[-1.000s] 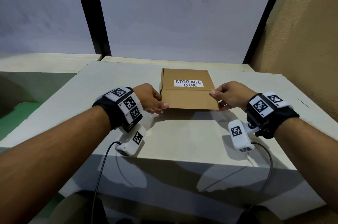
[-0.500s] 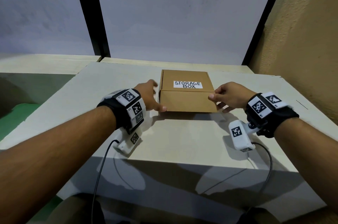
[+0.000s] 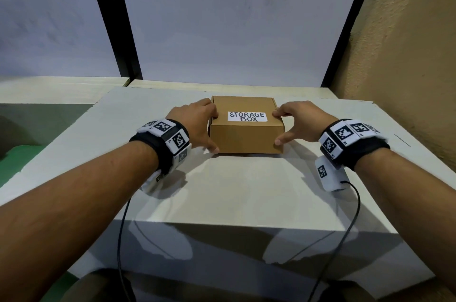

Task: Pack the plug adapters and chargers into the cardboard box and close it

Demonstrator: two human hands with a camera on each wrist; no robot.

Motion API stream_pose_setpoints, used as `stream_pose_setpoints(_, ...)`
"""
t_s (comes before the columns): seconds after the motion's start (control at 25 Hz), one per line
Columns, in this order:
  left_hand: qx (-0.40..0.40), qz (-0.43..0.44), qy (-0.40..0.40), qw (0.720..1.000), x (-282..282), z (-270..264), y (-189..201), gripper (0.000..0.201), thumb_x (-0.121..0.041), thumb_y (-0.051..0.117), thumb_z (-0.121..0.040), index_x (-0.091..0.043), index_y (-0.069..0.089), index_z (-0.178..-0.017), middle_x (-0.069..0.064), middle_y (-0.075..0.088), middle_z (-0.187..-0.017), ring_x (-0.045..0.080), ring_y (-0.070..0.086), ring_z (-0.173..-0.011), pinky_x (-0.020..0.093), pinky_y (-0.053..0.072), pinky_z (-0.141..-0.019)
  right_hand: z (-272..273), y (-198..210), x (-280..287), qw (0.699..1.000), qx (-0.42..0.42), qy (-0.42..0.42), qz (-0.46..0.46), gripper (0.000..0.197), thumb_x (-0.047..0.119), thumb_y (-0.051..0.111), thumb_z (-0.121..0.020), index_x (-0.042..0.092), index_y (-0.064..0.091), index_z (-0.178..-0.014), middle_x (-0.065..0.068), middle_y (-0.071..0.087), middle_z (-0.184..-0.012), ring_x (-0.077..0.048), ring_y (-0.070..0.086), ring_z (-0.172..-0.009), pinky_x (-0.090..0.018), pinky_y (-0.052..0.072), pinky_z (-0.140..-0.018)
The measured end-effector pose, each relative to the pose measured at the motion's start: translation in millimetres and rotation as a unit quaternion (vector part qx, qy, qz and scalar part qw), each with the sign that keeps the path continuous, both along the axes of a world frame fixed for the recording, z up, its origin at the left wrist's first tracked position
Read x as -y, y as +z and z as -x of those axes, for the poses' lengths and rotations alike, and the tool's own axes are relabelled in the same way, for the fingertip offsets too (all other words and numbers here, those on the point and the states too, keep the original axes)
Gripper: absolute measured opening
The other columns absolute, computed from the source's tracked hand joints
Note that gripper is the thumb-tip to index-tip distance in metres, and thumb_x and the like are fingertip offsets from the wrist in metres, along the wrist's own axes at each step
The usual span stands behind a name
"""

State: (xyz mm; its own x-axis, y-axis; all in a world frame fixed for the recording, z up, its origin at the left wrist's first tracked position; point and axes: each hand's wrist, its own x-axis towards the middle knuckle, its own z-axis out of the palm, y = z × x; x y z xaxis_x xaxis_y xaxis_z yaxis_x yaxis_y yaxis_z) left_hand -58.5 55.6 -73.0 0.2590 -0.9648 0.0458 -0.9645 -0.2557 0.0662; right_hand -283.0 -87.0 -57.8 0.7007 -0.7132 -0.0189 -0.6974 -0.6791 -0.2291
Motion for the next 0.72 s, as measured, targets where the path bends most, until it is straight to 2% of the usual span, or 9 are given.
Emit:
stream_pose_setpoints(0.24, 0.049, 0.013, -0.022, 0.998, 4.5, -2.0, -4.0, 0.085, -0.066, 0.081, -0.044, -0.023, 0.05, -0.112, -0.008, 0.049, -0.112, 0.018, 0.052, -0.076, 0.029, 0.039, -0.06, -5.8, -1.4, 2.3, 1.0, -0.012, 0.001, 0.024, 0.079, 0.039, 0.09, -0.058, 0.016, 0.06, -0.127, -0.003, 0.062, -0.126, -0.021, 0.055, -0.116, -0.032, 0.045, -0.096)
stream_pose_setpoints(0.48, 0.059, 0.029, -0.019, 0.998, 11.4, -1.1, -6.7, 0.077, -0.059, 0.083, -0.046, -0.02, 0.052, -0.106, -0.006, 0.051, -0.106, 0.019, 0.049, -0.069, 0.027, 0.036, -0.058, -13.7, -4.9, 7.2, 0.998, -0.036, 0.004, 0.052, 0.068, 0.035, 0.088, -0.063, 0.014, 0.062, -0.122, -0.005, 0.062, -0.119, -0.024, 0.056, -0.108, -0.036, 0.047, -0.092)
stream_pose_setpoints(0.56, 0.058, 0.027, -0.018, 0.998, 10.1, 0.6, -8.9, 0.077, -0.058, 0.083, -0.049, -0.021, 0.052, -0.109, -0.006, 0.051, -0.109, 0.021, 0.053, -0.073, 0.028, 0.037, -0.06, -14.3, -6.5, 4.3, 0.998, -0.03, 0.014, 0.058, 0.067, 0.035, 0.087, -0.065, 0.013, 0.06, -0.122, -0.006, 0.061, -0.119, -0.025, 0.056, -0.108, -0.035, 0.047, -0.092)
stream_pose_setpoints(0.64, 0.045, 0.016, -0.014, 0.999, 7.6, -4.6, -5.0, 0.072, -0.059, 0.078, -0.058, -0.025, 0.05, -0.116, -0.009, 0.05, -0.117, 0.021, 0.058, -0.086, 0.03, 0.04, -0.065, -10.6, -5.6, 5.6, 0.998, -0.032, 0.029, 0.052, 0.068, 0.037, 0.085, -0.067, 0.013, 0.058, -0.124, -0.005, 0.059, -0.121, -0.024, 0.053, -0.111, -0.033, 0.045, -0.094)
stream_pose_setpoints(0.72, 0.018, 0.017, -0.011, 1.0, 7.0, -11.2, 3.5, 0.061, -0.069, 0.064, -0.067, -0.033, 0.053, -0.116, -0.015, 0.05, -0.123, 0.016, 0.056, -0.095, 0.032, 0.042, -0.073, -4.7, 0.6, 8.0, 0.999, -0.016, 0.031, 0.038, 0.065, 0.046, 0.08, -0.07, 0.017, 0.06, -0.124, -0.001, 0.06, -0.124, -0.021, 0.053, -0.116, -0.033, 0.043, -0.097)
